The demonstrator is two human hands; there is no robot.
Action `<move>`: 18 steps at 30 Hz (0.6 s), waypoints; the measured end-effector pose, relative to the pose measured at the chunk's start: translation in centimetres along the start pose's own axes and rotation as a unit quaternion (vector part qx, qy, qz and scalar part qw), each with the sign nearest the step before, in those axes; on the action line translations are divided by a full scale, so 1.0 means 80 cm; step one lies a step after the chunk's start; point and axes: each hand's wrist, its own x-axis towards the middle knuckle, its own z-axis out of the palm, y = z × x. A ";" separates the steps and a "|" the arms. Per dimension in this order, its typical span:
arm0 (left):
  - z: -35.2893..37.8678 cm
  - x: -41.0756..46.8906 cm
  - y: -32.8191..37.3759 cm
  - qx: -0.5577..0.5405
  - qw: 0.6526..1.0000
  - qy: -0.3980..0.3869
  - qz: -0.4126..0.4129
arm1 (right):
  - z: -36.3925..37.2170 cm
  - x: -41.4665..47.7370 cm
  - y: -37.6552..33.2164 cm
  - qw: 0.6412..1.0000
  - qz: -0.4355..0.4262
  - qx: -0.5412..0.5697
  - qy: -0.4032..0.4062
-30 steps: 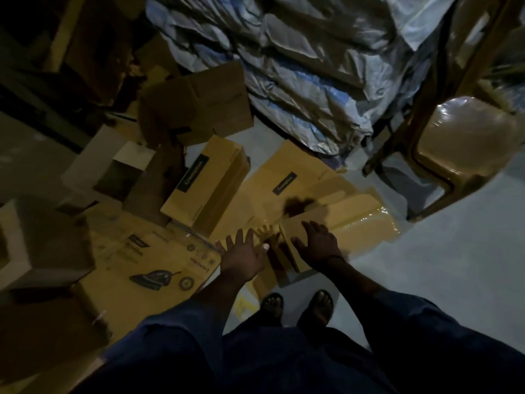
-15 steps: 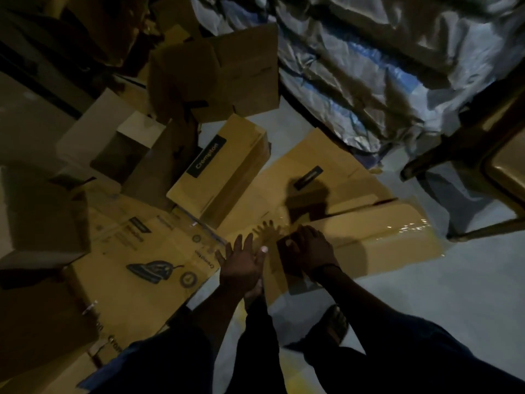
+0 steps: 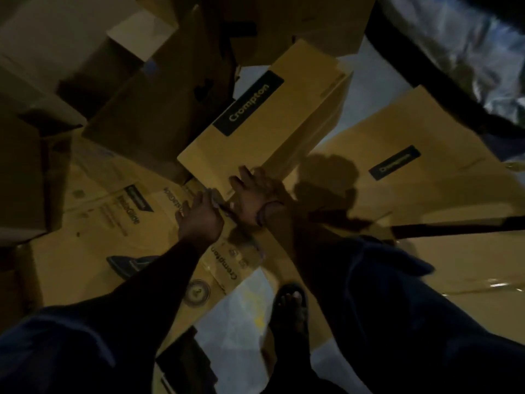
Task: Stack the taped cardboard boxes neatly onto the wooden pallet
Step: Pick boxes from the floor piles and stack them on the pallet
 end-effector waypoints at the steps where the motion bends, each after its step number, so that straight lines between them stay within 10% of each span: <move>1: 0.015 0.018 -0.016 0.007 1.000 0.024 0.000 | 0.027 0.033 -0.002 0.999 -0.023 -0.028 0.003; 9: 0.029 0.028 -0.020 -0.006 0.994 0.110 0.012 | 0.092 -0.037 0.037 0.994 -0.024 -0.017 0.104; 12: 0.024 0.001 0.011 -0.099 0.976 0.185 0.056 | 0.119 -0.102 0.069 0.980 0.109 0.084 0.146; 18: 0.040 -0.021 0.055 -0.150 0.970 0.173 0.078 | 0.083 -0.143 0.093 0.826 0.330 0.358 0.283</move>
